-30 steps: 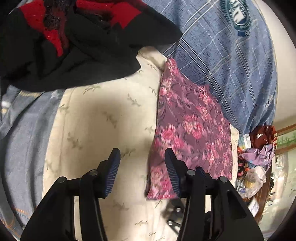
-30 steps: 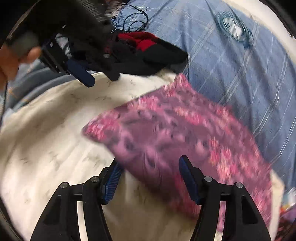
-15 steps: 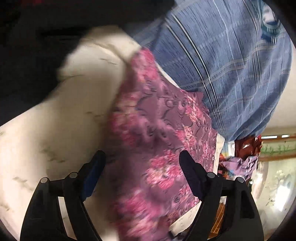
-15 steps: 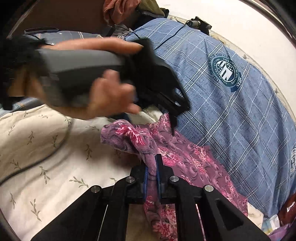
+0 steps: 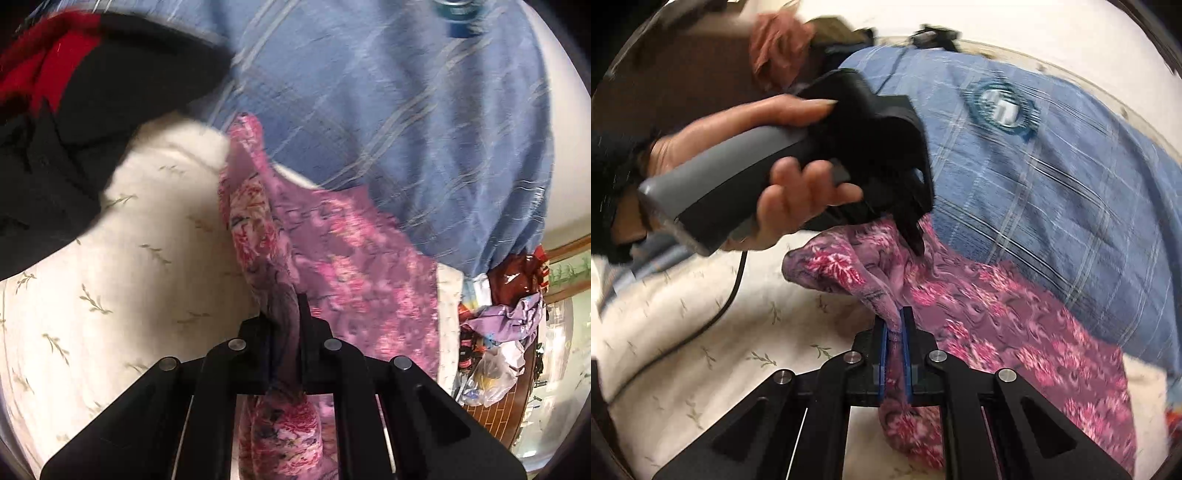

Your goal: Fold small clothes

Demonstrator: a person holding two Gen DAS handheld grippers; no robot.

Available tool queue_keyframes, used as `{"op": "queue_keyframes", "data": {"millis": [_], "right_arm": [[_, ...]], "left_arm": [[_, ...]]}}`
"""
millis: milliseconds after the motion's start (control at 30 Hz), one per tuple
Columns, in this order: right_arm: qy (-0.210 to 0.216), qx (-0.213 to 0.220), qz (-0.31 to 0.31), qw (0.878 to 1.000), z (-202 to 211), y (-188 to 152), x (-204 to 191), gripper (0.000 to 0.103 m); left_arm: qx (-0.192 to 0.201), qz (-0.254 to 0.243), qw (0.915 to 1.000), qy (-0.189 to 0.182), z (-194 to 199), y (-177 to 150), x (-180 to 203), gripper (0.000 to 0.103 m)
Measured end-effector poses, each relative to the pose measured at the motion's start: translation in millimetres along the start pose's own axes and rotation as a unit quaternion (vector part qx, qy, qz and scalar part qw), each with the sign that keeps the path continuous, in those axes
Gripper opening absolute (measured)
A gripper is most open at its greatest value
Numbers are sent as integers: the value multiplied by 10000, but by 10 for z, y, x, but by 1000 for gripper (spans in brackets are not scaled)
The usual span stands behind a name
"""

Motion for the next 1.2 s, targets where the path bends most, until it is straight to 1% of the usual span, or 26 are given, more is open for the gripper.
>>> {"op": "queue_keyframes", "data": {"millis": [133,200,300,367,500,633,700,800,867,933,967,1000,1033,1067,1100,1133,1167,1200], "right_arm": [[71,278,-654,9974,316,-28,240,6],[103,421,-1006,9940,489,-81,381,6],[144,609,-1491,9868,729,-190,610,6],[174,717,-1805,9808,867,-280,775,5],[204,886,-2415,9661,1085,-534,1083,3],[207,946,-2981,9496,1196,-864,1367,3],[218,911,-3289,9397,1202,-1073,1508,3],[248,825,-3612,9285,1180,-1331,1644,3],[350,824,-3809,9203,1179,-1459,1703,8],[512,869,-4006,9107,1182,-1539,1743,10],[609,850,-4087,9067,1171,-1570,1760,13],[674,824,-4131,9045,1156,-1583,1765,20],[764,806,-4157,9027,1148,-1582,1757,27],[819,810,-4148,9026,1141,-1577,1750,40],[874,842,-4105,9037,1147,-1553,1731,51],[955,902,-4015,9064,1160,-1505,1694,56],[966,949,-3944,9089,1166,-1470,1677,64],[917,981,-3883,9117,1171,-1439,1670,67]], "left_arm": [[206,-155,9997,-56,189,30,322,8],[334,-323,9989,-31,268,18,562,8],[419,-541,9977,5,289,-22,887,8],[435,-694,9966,56,236,-69,1131,8],[345,-1041,9937,239,-15,-194,1613,8],[52,-1330,9900,467,-417,-369,1965,8],[-56,-1447,9869,717,-643,-442,2044,8],[-324,-1468,9817,1167,-1048,-566,2054,9],[-421,-1434,9803,1289,-1166,-597,2047,11],[-450,-1461,9783,1397,-1195,-600,2101,14],[-546,-1511,9775,1369,-1186,-597,2135,21],[-632,-1542,9770,1334,-1171,-589,2162,24],[-703,-1537,9770,1299,-1153,-579,2183,31],[-772,-1525,9774,1245,-1135,-567,2208,39],[-815,-1512,9779,1194,-1112,-549,2236,45],[-816,-1500,9783,1173,-1093,-530,2259,49],[-816,-1526,9778,1184,-1086,-514,2289,54],[-826,-1563,9765,1235,-1102,-511,2312,56]]}}
Point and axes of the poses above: each gripper's, at about its wrist camera, not at the fingertips, and z roughly against the way its jaws point, x to its right, y to its top, the point moved 9 cm from there along -z, roughly the way its jaws point, and after that the axes turned 12 degrees about y, right-handed, at the moved point
